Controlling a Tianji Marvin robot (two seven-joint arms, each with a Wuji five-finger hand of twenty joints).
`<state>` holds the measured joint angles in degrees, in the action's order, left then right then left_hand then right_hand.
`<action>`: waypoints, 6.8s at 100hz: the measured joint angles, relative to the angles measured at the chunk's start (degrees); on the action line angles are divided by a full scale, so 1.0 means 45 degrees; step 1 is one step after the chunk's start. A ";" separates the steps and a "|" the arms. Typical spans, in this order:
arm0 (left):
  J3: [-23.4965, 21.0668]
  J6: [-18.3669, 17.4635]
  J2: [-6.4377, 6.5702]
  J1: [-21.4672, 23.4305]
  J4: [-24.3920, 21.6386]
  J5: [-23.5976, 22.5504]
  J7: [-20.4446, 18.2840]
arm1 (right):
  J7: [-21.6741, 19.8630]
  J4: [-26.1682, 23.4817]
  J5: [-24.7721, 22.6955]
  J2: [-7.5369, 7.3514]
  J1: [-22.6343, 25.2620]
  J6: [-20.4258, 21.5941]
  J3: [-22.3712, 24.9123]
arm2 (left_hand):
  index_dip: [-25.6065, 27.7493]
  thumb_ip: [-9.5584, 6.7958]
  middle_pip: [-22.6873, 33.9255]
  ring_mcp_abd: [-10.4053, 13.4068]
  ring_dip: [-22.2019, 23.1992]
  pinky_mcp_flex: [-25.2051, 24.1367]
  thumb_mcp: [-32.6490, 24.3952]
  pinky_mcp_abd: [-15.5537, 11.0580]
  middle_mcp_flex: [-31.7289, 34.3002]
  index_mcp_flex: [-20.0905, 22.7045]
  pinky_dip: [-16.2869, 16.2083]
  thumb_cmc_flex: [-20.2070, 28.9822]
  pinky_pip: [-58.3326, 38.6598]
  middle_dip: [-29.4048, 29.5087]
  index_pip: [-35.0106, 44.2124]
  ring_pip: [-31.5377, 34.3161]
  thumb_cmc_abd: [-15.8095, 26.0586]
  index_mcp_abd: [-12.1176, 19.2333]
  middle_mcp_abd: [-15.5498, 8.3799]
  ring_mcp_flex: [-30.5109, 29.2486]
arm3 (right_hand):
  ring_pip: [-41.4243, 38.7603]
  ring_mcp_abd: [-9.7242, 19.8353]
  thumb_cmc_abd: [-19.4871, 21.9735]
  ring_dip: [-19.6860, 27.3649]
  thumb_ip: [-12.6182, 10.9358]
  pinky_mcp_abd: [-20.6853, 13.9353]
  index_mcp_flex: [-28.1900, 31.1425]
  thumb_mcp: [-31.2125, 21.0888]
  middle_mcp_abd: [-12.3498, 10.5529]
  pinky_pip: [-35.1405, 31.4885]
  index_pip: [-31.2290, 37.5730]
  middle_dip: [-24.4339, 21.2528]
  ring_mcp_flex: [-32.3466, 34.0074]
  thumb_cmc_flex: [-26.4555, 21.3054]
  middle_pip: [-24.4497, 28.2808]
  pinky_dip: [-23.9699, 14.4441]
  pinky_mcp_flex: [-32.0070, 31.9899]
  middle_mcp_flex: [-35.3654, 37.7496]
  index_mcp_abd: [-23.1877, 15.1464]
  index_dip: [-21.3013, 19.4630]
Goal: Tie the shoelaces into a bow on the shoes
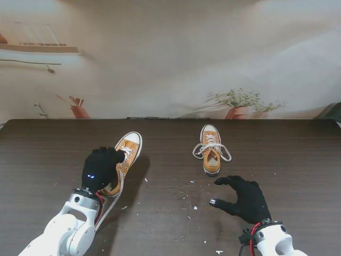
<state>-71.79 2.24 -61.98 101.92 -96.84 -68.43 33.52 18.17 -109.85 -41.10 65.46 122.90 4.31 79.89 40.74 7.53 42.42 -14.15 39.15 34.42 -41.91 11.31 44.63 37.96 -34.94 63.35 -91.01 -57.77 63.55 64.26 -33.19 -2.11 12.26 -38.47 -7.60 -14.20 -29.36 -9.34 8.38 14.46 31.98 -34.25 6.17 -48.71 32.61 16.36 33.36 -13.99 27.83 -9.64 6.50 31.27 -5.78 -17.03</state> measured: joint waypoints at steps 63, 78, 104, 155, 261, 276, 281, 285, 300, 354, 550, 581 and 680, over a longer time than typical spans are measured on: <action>0.2563 0.1125 0.0001 0.0950 -0.1973 -0.0043 -0.0542 | 0.0237 -0.0263 0.0003 0.0067 0.0348 0.0096 0.0285 | 0.0001 0.0000 -0.0169 -0.0030 0.0000 -0.0090 -0.0041 0.0000 0.0007 0.0169 -0.0144 0.0004 0.0000 -0.0014 -0.0053 0.0000 -0.0005 0.0066 0.0096 0.0004 | -0.0001 -0.0004 0.0000 0.0000 0.0000 0.0006 0.0000 0.0000 0.0003 -0.0001 -0.0114 0.0000 0.0000 0.0000 0.0000 -0.0002 0.0000 0.0002 0.0000 0.0000; 0.3372 0.1468 -0.0098 0.0107 -0.1014 0.0556 -0.0551 | 0.0265 -0.0275 0.0036 0.0079 0.0380 0.0108 0.0335 | 0.0001 0.0000 -0.0220 -0.0034 0.0006 -0.0194 -0.0100 0.0000 0.0007 0.0183 -0.0149 0.0004 0.0000 -0.0060 -0.0054 0.0000 -0.0007 0.0066 0.0183 0.0015 | -0.0001 -0.0005 0.0000 0.0000 0.0000 0.0006 0.0000 0.0000 0.0003 -0.0001 -0.0114 0.0000 0.0001 0.0000 0.0000 -0.0002 0.0000 0.0002 0.0000 0.0000; 0.4555 0.1824 -0.0325 -0.1239 0.0665 0.1385 -0.0587 | 0.0237 -0.0293 0.0060 0.0082 0.0397 0.0077 0.0373 | 0.0001 0.0000 -0.0349 -0.0046 0.0144 -0.0208 -0.0105 0.0000 0.0009 0.0314 -0.0154 0.0009 0.0000 -0.0124 -0.0144 -0.0155 -0.0007 0.0068 0.0194 0.0018 | -0.0002 -0.0006 0.0000 -0.0001 0.0000 0.0007 0.0000 0.0000 0.0004 -0.0001 -0.0117 0.0000 0.0001 0.0000 0.0000 -0.0004 0.0000 0.0004 0.0000 0.0000; 0.5941 0.2508 -0.0823 -0.3186 0.3507 0.2513 0.0444 | 0.0123 -0.0300 0.0160 0.0085 0.0402 0.0043 0.0410 | 0.0013 0.0000 -0.0477 -0.0048 0.0200 -0.0236 -0.0242 0.0000 0.0011 0.0336 -0.0183 0.0142 0.0009 -0.0131 -0.0130 -0.0180 -0.0007 0.0082 0.0220 0.0024 | -0.0005 -0.0023 0.0000 -0.0003 0.0000 0.0079 0.0000 0.0000 0.0008 -0.0012 -0.0125 0.0000 0.0006 0.0000 0.0004 -0.0007 0.0001 0.0272 0.0000 0.0000; 0.0802 0.0451 -0.0213 0.2269 -0.3168 0.1139 -0.4052 | 0.0095 -0.0450 0.0276 0.0084 0.0495 0.0081 0.0296 | -0.5051 -0.2307 -0.6233 -0.0315 -0.3260 -0.8354 0.6525 0.0794 -0.7018 -0.2905 0.1631 -0.4452 1.3553 0.7678 -1.0654 -1.1611 0.3896 0.0013 0.0320 0.6633 | -0.0014 -0.0136 0.0000 -0.0003 0.0000 0.0118 0.0000 0.0001 0.0120 -0.0012 -0.0125 0.0000 0.0202 -0.0004 0.0003 -0.0008 0.0001 0.0272 0.0000 0.0000; -0.1048 -0.1439 -0.0263 0.3967 -0.4219 0.2050 -0.3807 | 0.0142 -0.0438 0.0236 0.0073 0.0418 -0.0023 0.0074 | -0.5043 -0.2311 -0.6041 -0.0254 -0.3339 -0.7376 0.7155 0.0933 -0.4667 -0.1188 0.1654 -0.4402 1.3912 0.7728 -1.0315 -1.1477 0.4337 -0.0083 0.0244 0.4883 | -0.0149 -0.0137 -0.0001 -0.0017 0.0000 0.0136 0.0000 0.0016 0.0126 -0.0030 -0.0124 0.0000 0.0202 -0.0123 0.0003 -0.0008 0.0029 0.0272 0.0022 0.0000; -0.1254 -0.1781 -0.0292 0.4363 -0.4167 0.2685 -0.2773 | 0.0187 -0.0405 0.0237 0.0067 0.0342 -0.0117 -0.0072 | -0.4902 -0.2356 -0.5880 -0.0383 -0.3339 -0.7054 0.7306 0.1152 -0.4054 -0.0665 0.1654 -0.4332 1.3855 0.7728 -1.0093 -1.1246 0.4354 -0.0108 0.0244 0.4368 | -0.0195 -0.0137 -0.0001 -0.0056 0.0000 0.0140 0.0000 0.0016 0.0128 -0.0167 -0.0125 0.0000 0.0284 -0.0123 0.0003 -0.0011 0.0150 0.0272 0.0283 0.0000; -0.1431 -0.2200 -0.0362 0.4630 -0.4020 0.2967 -0.1736 | 0.0221 -0.0368 0.0237 0.0063 0.0263 -0.0199 -0.0212 | -0.4886 -0.2435 -0.5820 -0.0383 -0.3339 -0.6951 0.7399 0.1238 -0.3761 -0.0400 0.1654 -0.4111 1.3705 0.7729 -1.0116 -1.1166 0.4540 -0.0108 0.0244 0.4215 | -0.0262 -0.0137 -0.0001 -0.0076 0.0000 0.0142 0.0000 0.0017 0.0131 -0.0169 -0.0125 0.0000 0.0491 -0.0123 0.0003 -0.0014 0.0171 0.0274 0.0380 0.0000; -0.3003 -0.4243 -0.0747 0.5343 -0.3379 0.2811 -0.1195 | 0.0382 -0.0128 -0.0214 0.0008 -0.0111 -0.0525 -0.0842 | -0.4881 -0.2436 -0.5776 -0.0400 -0.3338 -0.6930 0.7435 0.1285 -0.3317 0.0087 0.1654 -0.4059 1.3447 0.7729 -0.9973 -1.0936 0.4522 -0.0110 0.0295 0.3916 | -0.0541 -0.0137 -0.0001 -0.0204 0.0000 0.0196 0.0000 0.0017 0.0140 -0.0333 -0.0125 0.0003 0.0745 -0.0123 0.0043 -0.0154 0.0381 0.0529 0.0557 0.0000; -0.3022 -0.5332 -0.0601 0.2423 0.1164 0.3467 -0.0480 | 0.0716 0.1236 -0.2339 -0.0377 -0.2606 -0.2508 -0.4556 | -0.4853 -0.2566 -0.5796 -0.0369 -0.3339 -0.6968 0.7539 0.1446 -0.3553 0.0068 0.2097 -0.3938 1.3230 0.7729 -1.0090 -1.0771 0.4522 -0.0105 0.0303 0.3896 | -0.3265 -0.0136 -0.0590 -0.1720 -0.0132 0.1249 0.0626 -0.0093 0.0389 -0.2695 0.0223 0.0914 0.2494 -0.0276 0.2649 -0.1877 0.2580 0.1321 0.1463 -0.0045; -0.2248 -0.5070 -0.0496 0.2192 0.1151 0.3218 -0.0753 | 0.2048 0.4875 -0.0577 0.0747 -0.6911 -0.5085 -0.8022 | -0.4852 -0.2566 -0.5793 -0.0240 -0.3342 -0.6981 0.7046 0.1447 -0.3687 0.0063 0.2252 -0.3931 1.2979 0.7731 -0.9835 -1.0770 0.4522 -0.0106 0.0303 0.3953 | -0.4684 -0.0318 -0.1355 -0.2153 0.1715 0.1929 0.3618 -0.6964 0.0438 -0.3481 0.5168 0.1191 0.3361 -0.2526 0.3745 -0.2870 0.3207 0.2659 0.0560 -0.0500; -0.2217 -0.5142 -0.0492 0.2160 0.1171 0.3182 -0.0742 | 0.1273 0.4251 -0.0457 0.0673 -0.6930 -0.5390 -0.8191 | -0.4852 -0.2566 -0.5790 -0.0241 -0.3343 -0.6983 0.7046 0.1447 -0.3687 0.0063 0.2273 -0.3931 1.2962 0.7731 -0.9831 -1.0766 0.4521 -0.0106 0.0303 0.3953 | -0.4603 -0.0432 -0.1222 -0.2151 0.1142 0.2020 0.3174 -0.7090 0.0534 -0.3482 0.3298 0.1191 0.3289 -0.1755 0.3724 -0.2872 0.3080 0.2463 0.1135 -0.0712; -0.2238 -0.5337 -0.0484 0.2229 0.1142 0.3105 -0.0673 | 0.1450 0.5168 -0.0355 0.1026 -0.7939 -0.6483 -0.9433 | -0.4852 -0.2566 -0.5787 -0.0239 -0.3343 -0.6985 0.7044 0.1447 -0.3686 0.0063 0.2374 -0.3931 1.2948 0.7731 -0.9818 -1.0762 0.4520 -0.0106 0.0303 0.3953 | -0.4551 -0.0433 -0.1727 -0.2150 0.1679 0.2022 0.2903 -0.7123 0.0529 -0.3482 0.6648 0.1317 0.3144 -0.3884 0.3802 -0.2887 0.3206 0.2242 0.1406 -0.1301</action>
<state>-81.86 -21.77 -64.15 111.95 -91.70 -54.46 30.49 24.70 -86.59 -42.69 70.08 87.17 -24.87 37.44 18.90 -4.02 16.38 -15.23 24.11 2.99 -10.21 17.82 28.04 38.25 -24.26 45.66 -32.74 -22.98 19.36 15.83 -12.85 -2.59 13.63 -20.68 -28.08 -16.15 -37.13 -19.02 15.94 23.56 45.05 -66.30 8.55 -64.38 62.52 22.29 47.50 -31.47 44.94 -22.63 20.92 41.36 0.55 -22.88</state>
